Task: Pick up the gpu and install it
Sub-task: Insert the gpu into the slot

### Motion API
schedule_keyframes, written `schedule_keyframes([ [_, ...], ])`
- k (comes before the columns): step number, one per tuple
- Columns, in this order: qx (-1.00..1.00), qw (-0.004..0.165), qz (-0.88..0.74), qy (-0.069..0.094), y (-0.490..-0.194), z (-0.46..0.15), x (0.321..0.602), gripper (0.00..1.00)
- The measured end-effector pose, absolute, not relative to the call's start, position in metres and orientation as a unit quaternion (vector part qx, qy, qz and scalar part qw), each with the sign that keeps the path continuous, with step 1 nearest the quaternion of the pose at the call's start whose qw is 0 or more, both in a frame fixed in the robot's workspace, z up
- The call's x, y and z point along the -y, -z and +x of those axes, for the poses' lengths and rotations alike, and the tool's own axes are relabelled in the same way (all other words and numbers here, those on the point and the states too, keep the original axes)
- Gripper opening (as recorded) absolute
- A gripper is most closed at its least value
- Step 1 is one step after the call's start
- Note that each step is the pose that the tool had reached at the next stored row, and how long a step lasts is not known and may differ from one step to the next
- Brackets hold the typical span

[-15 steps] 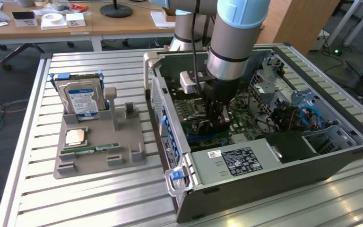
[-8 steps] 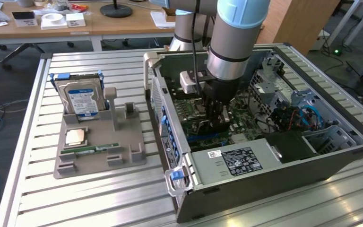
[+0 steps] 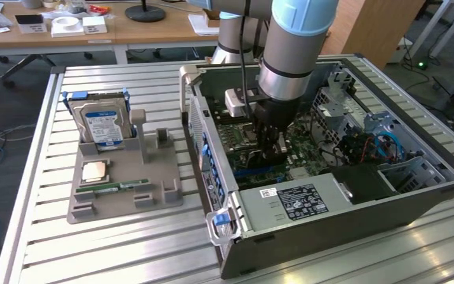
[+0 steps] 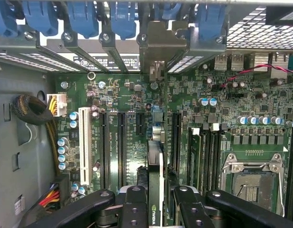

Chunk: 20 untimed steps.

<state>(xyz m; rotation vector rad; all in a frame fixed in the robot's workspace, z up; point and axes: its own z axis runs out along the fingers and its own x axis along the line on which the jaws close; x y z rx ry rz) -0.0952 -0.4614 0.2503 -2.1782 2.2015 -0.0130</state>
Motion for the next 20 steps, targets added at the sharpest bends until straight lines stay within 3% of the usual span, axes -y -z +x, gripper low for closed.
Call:
schedule_keyframes([
  [20, -0.711, 0.02, -0.703, 0.006, -0.2487, -0.0952, 0.4625, 0.26],
])
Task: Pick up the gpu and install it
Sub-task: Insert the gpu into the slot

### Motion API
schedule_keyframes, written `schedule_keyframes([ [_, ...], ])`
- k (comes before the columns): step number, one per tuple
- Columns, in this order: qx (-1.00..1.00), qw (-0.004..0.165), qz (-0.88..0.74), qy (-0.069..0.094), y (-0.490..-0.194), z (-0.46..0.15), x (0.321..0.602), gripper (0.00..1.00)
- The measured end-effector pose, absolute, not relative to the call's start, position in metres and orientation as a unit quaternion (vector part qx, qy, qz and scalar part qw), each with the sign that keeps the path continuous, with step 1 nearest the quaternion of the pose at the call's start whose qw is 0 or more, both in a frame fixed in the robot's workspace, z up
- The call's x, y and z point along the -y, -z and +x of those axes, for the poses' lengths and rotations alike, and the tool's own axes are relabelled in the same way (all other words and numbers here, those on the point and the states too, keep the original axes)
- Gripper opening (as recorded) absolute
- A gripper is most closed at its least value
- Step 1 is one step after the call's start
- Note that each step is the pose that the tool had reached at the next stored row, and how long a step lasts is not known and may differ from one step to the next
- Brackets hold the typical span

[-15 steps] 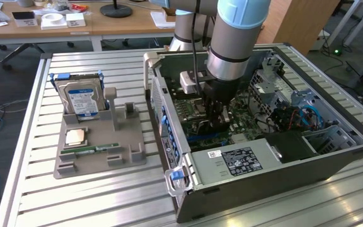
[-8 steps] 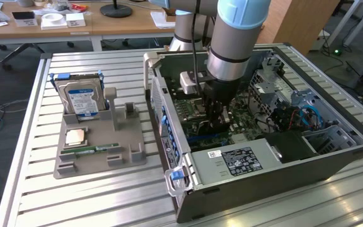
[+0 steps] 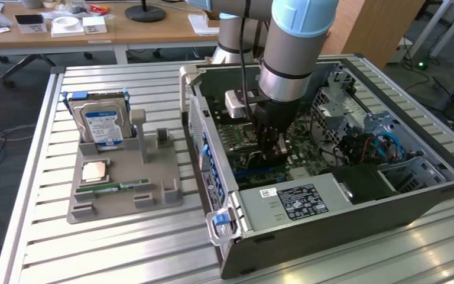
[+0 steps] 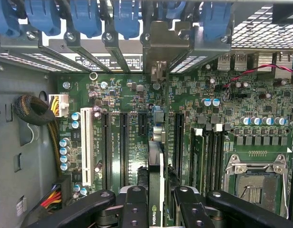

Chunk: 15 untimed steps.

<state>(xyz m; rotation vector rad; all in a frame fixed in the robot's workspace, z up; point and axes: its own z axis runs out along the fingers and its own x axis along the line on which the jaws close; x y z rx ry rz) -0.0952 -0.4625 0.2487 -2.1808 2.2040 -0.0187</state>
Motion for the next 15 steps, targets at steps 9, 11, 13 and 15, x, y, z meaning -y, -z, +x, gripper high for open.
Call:
schedule_keyframes([
  [9, -0.712, 0.021, -0.702, 0.006, -0.2486, -0.0952, 0.4625, 0.26],
  [11, -0.712, 0.021, -0.702, 0.006, -0.2485, -0.0952, 0.4624, 0.26],
  [13, -0.712, 0.021, -0.702, 0.006, -0.2485, -0.0952, 0.4624, 0.26],
  [15, -0.712, 0.021, -0.702, 0.006, -0.2485, -0.0952, 0.4625, 0.26],
])
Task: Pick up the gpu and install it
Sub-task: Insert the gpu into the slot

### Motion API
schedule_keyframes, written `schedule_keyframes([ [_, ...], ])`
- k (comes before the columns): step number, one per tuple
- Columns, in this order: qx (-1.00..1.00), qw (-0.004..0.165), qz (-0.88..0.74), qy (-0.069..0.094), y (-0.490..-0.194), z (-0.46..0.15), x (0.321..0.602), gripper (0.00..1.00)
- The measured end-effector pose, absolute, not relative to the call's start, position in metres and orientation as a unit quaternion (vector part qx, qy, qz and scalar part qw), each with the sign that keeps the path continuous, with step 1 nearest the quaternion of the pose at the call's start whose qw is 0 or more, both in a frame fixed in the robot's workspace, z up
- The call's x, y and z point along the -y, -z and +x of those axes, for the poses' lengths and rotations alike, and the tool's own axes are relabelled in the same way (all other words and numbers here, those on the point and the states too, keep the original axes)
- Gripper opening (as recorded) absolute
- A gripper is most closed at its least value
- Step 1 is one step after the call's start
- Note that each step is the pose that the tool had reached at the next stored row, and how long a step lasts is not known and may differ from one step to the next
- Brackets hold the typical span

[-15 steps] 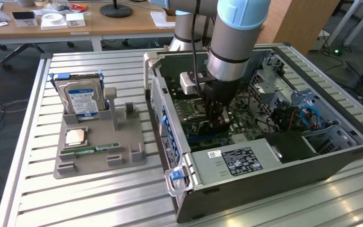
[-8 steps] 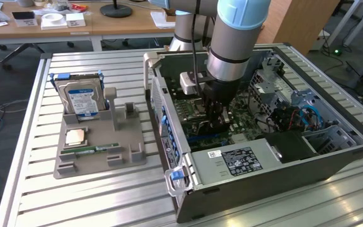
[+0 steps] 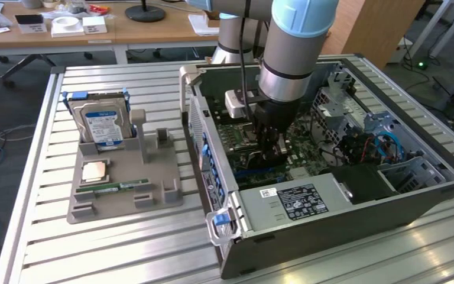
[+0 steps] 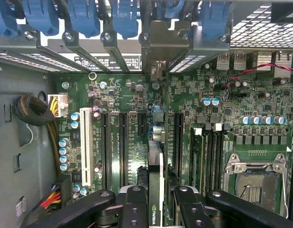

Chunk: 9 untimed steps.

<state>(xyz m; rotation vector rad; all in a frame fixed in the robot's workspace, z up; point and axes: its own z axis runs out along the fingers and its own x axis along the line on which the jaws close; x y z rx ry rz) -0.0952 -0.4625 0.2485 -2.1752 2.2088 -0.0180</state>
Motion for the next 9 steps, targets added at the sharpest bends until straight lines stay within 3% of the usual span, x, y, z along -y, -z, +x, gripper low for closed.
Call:
schedule_keyframes([
  [9, -0.717, 0.021, -0.697, 0.006, -0.2485, -0.0952, 0.4625, 0.26],
])
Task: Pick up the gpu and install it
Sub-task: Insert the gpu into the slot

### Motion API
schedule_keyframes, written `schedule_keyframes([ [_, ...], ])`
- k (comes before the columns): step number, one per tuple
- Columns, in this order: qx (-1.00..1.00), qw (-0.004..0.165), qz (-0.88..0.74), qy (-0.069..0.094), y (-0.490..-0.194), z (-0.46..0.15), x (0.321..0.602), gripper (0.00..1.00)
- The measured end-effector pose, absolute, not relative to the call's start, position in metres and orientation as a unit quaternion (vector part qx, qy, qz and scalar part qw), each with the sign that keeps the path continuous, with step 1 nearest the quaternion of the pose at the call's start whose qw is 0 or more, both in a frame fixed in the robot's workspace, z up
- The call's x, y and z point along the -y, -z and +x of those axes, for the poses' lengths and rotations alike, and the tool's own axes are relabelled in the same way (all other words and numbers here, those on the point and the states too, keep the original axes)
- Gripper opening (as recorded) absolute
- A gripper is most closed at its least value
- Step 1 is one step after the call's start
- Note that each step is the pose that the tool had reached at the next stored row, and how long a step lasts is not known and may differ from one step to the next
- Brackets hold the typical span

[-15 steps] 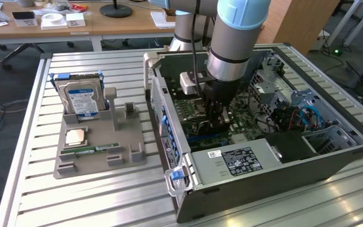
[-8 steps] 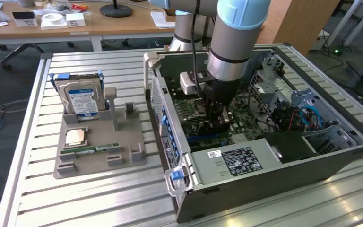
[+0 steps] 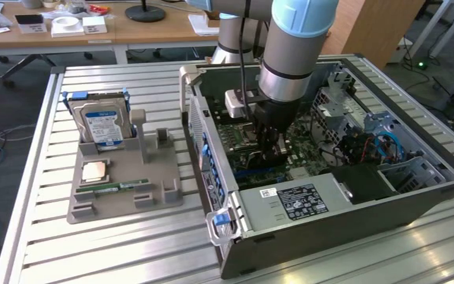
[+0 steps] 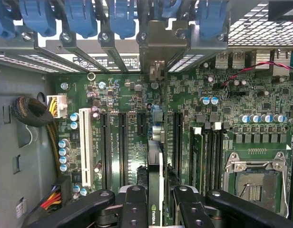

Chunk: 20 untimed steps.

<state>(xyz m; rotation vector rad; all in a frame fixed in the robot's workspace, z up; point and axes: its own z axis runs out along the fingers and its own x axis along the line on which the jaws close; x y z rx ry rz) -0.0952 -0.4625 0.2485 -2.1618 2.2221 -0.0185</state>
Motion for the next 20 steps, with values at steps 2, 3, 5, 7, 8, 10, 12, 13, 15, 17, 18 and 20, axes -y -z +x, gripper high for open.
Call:
schedule_keyframes([
  [2, -0.717, 0.021, -0.697, 0.006, -0.2485, -0.0952, 0.4625, 0.26],
  [3, -0.717, 0.021, -0.697, 0.006, -0.2485, -0.0952, 0.4625, 0.26],
  [5, -0.717, 0.021, -0.697, 0.006, -0.2485, -0.0951, 0.4625, 0.26],
  [7, -0.717, 0.021, -0.697, 0.006, -0.2484, -0.0947, 0.4625, 0.26],
  [8, -0.717, 0.021, -0.697, 0.006, -0.2484, -0.0946, 0.4625, 0.26],
  [10, -0.717, 0.021, -0.697, 0.006, -0.2485, -0.0942, 0.4625, 0.26],
  [12, -0.717, 0.021, -0.697, 0.006, -0.2485, -0.0941, 0.4625, 0.26],
  [13, -0.717, 0.021, -0.697, 0.006, -0.2485, -0.0941, 0.4625, 0.26],
  [15, -0.717, 0.021, -0.697, 0.006, -0.2484, -0.0941, 0.4625, 0.26],
  [17, -0.717, 0.021, -0.697, 0.006, -0.2481, -0.0942, 0.4625, 0.26],
  [18, -0.717, 0.021, -0.697, 0.006, -0.2476, -0.0943, 0.4624, 0.26],
  [20, -0.717, 0.021, -0.697, 0.006, -0.2472, -0.0946, 0.4624, 0.26],
])
